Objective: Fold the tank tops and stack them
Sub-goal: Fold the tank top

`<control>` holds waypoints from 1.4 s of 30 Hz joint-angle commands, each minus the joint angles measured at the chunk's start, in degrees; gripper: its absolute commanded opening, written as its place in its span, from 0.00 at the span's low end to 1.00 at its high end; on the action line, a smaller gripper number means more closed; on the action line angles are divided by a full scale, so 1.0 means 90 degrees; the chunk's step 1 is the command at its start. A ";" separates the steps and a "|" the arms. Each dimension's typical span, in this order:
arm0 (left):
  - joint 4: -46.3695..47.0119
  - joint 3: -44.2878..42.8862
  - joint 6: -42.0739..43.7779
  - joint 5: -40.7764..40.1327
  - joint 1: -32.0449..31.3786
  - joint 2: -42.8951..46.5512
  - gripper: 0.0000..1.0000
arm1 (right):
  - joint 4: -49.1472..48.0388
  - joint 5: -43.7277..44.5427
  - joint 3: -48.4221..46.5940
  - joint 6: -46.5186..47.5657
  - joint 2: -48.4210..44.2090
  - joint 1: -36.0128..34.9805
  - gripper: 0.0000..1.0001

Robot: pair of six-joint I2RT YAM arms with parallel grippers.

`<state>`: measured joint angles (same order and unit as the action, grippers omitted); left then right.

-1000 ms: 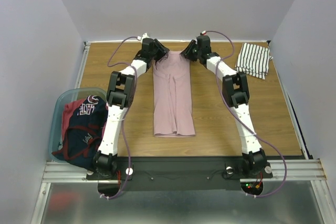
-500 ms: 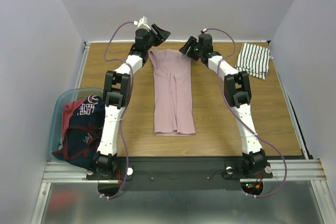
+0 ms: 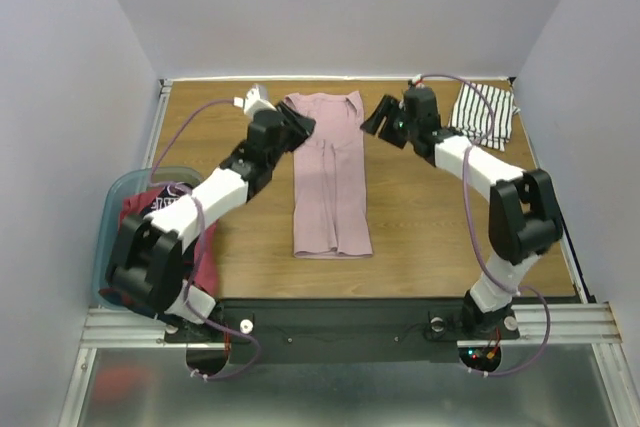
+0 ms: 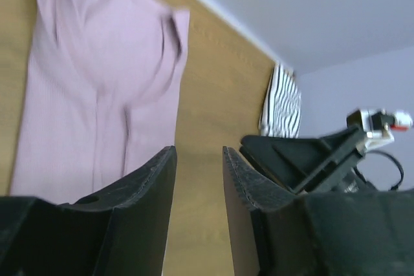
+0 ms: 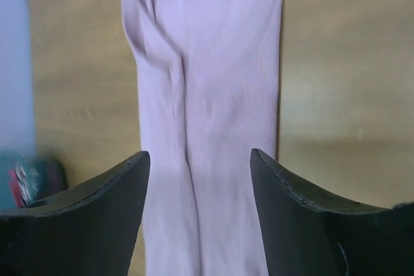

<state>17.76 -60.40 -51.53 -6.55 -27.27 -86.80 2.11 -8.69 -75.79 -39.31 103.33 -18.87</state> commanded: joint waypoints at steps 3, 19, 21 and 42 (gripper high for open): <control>-0.2574 0.2000 -0.0992 -0.1889 -0.1549 0.1468 0.45 | 0.0244 0.0758 0.2656 -0.0182 -0.1489 -0.1133 0.66; -0.4034 0.3439 -0.2761 -0.1958 -0.3054 0.2799 0.52 | 0.0898 0.1306 0.5227 -0.1305 -0.3932 -0.2385 0.66; -0.3937 0.3547 -0.2771 -0.1890 -0.3064 0.2809 0.53 | 0.0860 0.1307 0.5296 -0.1471 -0.3854 -0.2453 0.63; -0.2579 0.4387 -0.2664 -0.1802 -0.3064 0.2828 0.55 | 0.0459 0.1688 0.5677 -0.2126 -0.3591 -0.2981 0.47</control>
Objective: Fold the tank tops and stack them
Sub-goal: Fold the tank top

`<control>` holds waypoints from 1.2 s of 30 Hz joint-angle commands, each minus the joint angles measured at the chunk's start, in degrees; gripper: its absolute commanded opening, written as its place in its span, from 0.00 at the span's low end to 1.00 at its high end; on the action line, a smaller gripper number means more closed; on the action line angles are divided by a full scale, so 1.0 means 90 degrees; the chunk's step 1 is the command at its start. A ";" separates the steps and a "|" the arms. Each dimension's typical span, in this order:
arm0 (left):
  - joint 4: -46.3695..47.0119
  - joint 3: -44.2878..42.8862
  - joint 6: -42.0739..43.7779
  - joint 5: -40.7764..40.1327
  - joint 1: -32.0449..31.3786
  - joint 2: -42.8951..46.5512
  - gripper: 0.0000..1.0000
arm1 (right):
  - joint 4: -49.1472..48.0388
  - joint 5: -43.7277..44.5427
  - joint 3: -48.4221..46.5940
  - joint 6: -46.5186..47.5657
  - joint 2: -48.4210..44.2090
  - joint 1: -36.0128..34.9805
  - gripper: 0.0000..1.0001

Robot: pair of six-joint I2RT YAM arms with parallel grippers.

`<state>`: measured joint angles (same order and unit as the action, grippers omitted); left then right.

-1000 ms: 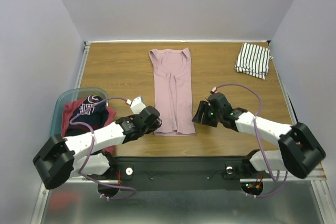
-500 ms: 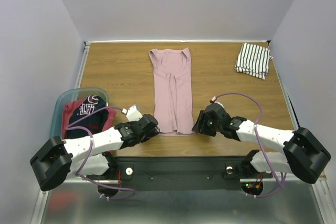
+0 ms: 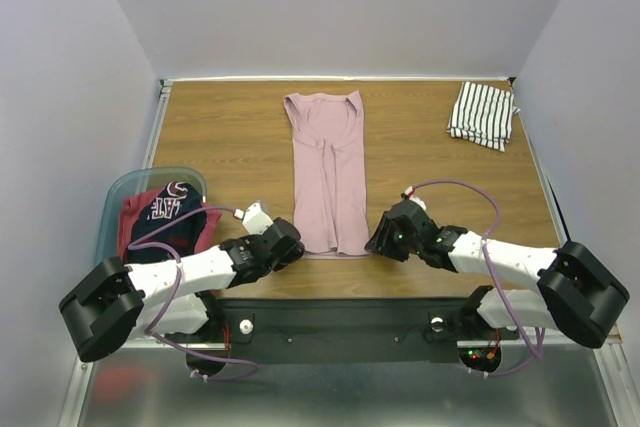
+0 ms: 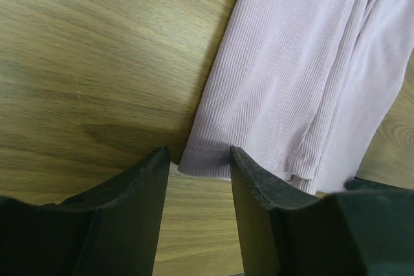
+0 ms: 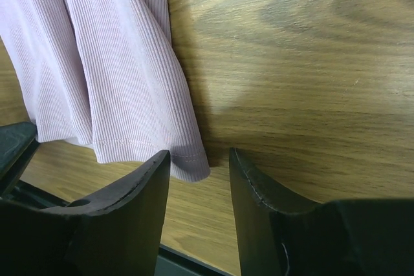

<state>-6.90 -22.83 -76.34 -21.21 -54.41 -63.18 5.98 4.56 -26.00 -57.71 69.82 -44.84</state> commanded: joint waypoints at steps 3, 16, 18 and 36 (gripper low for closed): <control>0.0326 0.0280 0.0200 -0.0153 -0.0048 0.0233 0.56 | -0.0048 0.0178 0.0125 -0.0082 0.0201 -0.0135 0.45; 0.0737 0.0271 0.0454 0.0198 -0.0058 -0.0363 0.22 | -0.0264 0.0294 0.0008 -0.0053 0.0631 -0.0379 0.30; 0.0737 0.0271 0.0493 0.0316 -0.0097 -0.0402 0.07 | -0.0235 0.0333 0.0037 -0.0013 0.0563 -0.0379 0.20; -0.0991 -0.0012 -0.1166 0.0394 -0.2635 0.0144 0.00 | 0.2674 0.2168 -0.0626 -0.1301 -0.0141 -0.3317 0.03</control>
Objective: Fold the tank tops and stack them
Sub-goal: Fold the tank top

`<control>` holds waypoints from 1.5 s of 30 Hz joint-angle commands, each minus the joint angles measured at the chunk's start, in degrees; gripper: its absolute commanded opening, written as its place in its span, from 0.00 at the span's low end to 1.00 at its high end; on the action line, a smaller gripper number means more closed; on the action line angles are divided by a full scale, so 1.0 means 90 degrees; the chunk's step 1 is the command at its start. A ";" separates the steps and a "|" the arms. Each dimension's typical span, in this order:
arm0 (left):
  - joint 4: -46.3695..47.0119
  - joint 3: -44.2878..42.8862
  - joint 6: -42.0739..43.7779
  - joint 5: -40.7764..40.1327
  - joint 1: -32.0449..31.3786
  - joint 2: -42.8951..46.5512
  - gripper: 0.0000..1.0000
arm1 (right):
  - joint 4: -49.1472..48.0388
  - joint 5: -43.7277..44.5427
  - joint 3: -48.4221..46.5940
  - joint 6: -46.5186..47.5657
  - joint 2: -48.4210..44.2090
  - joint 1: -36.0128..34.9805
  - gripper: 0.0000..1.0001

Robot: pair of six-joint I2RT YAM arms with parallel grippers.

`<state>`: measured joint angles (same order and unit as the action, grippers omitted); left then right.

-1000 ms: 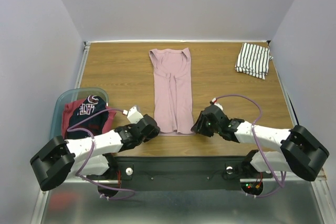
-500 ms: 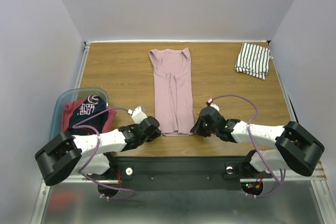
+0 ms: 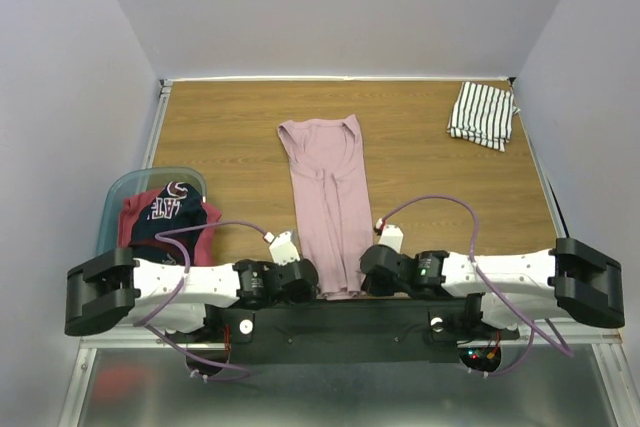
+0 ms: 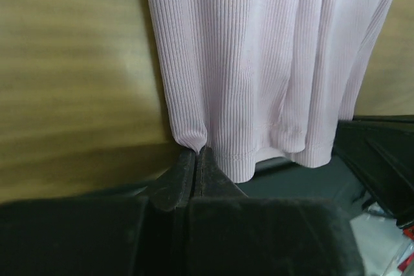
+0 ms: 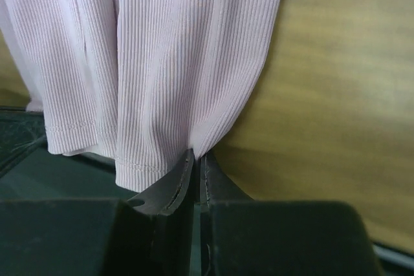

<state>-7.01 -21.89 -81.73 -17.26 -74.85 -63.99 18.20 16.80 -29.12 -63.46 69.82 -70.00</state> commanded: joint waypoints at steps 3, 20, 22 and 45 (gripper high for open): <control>-0.1369 -0.0272 -0.0684 -0.0191 -0.0453 0.0468 0.00 | 0.1718 0.1073 -0.0601 -0.0791 -0.0170 -0.0709 0.03; -0.1401 -0.1396 0.0682 -0.1129 0.0884 0.0645 0.00 | 0.1806 0.2440 -0.2330 0.0117 0.0747 -0.0124 0.09; -0.1254 -0.1473 0.1053 -0.1130 0.1118 0.0577 0.00 | 0.1729 0.2557 -0.2466 0.0371 0.0874 0.0072 0.09; 0.0328 -0.3104 0.3378 -0.0534 0.3726 -0.1473 0.00 | -0.0195 0.2119 -0.4175 0.2764 0.2631 0.2239 0.07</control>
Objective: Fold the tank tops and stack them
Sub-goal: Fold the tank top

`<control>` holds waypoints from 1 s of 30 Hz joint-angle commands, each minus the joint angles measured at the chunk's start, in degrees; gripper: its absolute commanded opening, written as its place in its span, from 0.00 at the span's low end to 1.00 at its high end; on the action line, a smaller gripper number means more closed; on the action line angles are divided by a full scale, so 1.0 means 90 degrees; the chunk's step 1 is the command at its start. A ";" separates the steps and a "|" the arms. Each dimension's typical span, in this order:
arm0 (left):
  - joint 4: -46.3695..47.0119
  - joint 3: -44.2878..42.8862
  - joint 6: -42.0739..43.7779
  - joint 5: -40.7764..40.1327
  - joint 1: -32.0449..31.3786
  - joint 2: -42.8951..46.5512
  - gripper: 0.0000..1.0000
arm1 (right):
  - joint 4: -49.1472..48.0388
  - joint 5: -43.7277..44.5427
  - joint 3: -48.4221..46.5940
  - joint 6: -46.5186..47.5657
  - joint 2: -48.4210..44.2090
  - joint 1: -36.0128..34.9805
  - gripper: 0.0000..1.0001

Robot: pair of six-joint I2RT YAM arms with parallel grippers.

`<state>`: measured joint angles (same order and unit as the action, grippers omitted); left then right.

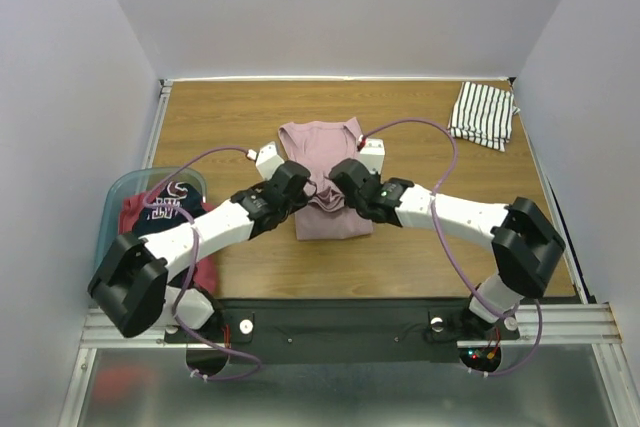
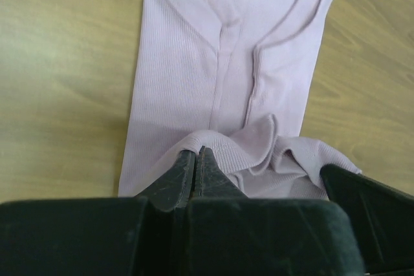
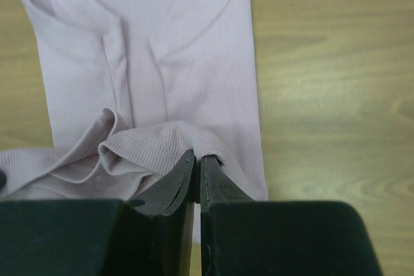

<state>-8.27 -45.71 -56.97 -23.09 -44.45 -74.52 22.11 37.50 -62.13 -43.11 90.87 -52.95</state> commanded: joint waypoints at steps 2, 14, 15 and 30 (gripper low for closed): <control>0.0567 -0.0681 0.0830 0.0221 0.0524 -0.0722 0.00 | -0.0679 -0.0318 -0.0723 0.0630 0.0653 0.0589 0.07; 0.1895 -0.0946 0.1496 0.1257 0.1432 -0.1847 0.41 | -0.0855 -0.0865 -0.1407 0.0913 0.1349 0.1254 0.60; 0.1905 -0.0965 0.1535 0.1286 0.1471 -0.1798 0.45 | -0.0855 -0.0865 -0.1436 0.0971 0.1320 0.1254 0.64; 0.1505 -0.0732 0.1262 0.1511 0.1404 -0.1124 0.44 | -0.0884 -0.1715 -0.0480 0.0757 0.0664 0.1225 0.52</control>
<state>4.69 -53.98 -43.92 -11.57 -30.76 -87.20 16.01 24.45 -67.31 -35.42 96.75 -41.60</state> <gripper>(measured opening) 0.478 0.537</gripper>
